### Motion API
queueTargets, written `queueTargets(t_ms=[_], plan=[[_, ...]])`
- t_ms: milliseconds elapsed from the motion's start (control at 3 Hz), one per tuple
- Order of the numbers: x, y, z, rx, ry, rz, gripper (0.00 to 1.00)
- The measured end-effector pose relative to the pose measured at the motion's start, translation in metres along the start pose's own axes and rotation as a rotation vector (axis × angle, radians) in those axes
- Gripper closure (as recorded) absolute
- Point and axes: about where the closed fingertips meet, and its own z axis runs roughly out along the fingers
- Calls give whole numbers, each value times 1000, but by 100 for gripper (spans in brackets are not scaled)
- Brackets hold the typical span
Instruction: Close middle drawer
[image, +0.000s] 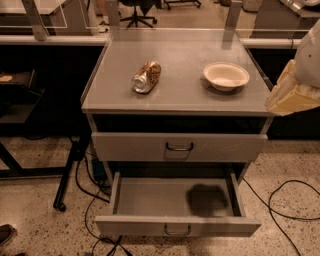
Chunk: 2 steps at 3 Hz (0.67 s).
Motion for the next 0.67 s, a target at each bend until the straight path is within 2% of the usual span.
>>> queueTargets(t_ms=[333,667], plan=[[0,0,-1,2,-2,0,100],[9,3,9,0,-3,21,100]])
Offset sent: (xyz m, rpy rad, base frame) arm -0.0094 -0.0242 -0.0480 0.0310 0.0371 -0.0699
